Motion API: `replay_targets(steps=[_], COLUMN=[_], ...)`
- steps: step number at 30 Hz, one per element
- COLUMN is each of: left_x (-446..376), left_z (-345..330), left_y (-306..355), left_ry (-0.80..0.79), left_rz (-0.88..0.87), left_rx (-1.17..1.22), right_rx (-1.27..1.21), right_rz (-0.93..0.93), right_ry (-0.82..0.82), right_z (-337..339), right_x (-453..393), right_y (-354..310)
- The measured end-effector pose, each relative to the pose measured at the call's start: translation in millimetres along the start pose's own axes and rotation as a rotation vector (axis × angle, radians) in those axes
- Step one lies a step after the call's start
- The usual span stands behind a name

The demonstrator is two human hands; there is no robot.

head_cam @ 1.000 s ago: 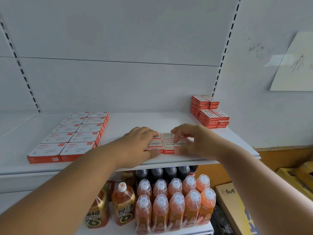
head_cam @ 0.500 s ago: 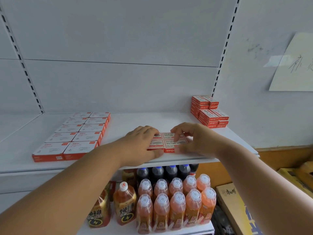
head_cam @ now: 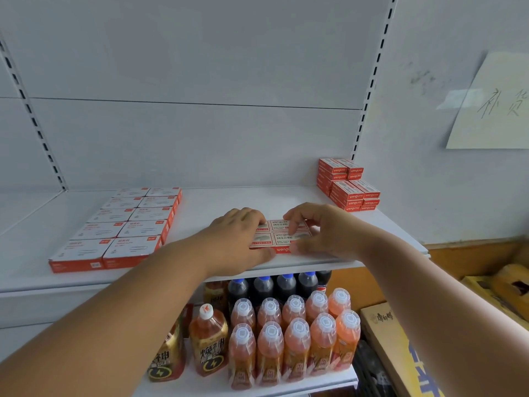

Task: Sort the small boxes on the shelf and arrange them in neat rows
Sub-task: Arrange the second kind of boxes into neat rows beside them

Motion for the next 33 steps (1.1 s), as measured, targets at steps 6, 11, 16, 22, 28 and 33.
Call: replay_targets(steps=[6,11,16,22,28,33], left_x=[-4.6,-22.1,-49.6,-96.0,-153.4,-182.1], left_z=[9.0,27.0,42.0,54.9,56.6,37.7], left_y=[2.6,10.4,39.4,83.6,113.3,114.1], left_ry=[-0.047,-0.006,0.059,0.1,0.081,-0.078], left_rz=[0.018,0.03,0.016,0.024,0.253,0.462], left_rx=[-0.005,0.041,0.078,0.101,0.072,0.133], right_rx=[-0.001,-0.043,-0.05,0.098,0.138,0.092], right_rz=[-0.034,0.04,0.079,0.038,-0.15,-0.233], right_ry=[0.008,0.142,0.383,0.499,0.451,0.321], right_z=[2.7,28.0,68.5,116.7,146.4,153.0], right_x=[-0.7,4.2,5.4,-1.8,-9.2,-13.9], right_y=[-3.0,-0.7,21.3,62.6,98.8,112.1])
Point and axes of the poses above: each hand's wrist, its own x-axis away from the middle knuckle, its own z-axis out of the back of the hand, y = z × x, the point moved 4 cm from there along -x, towards the middle knuckle, and after that the axes turned 14 degrees about -x, right-handed, at the moved point
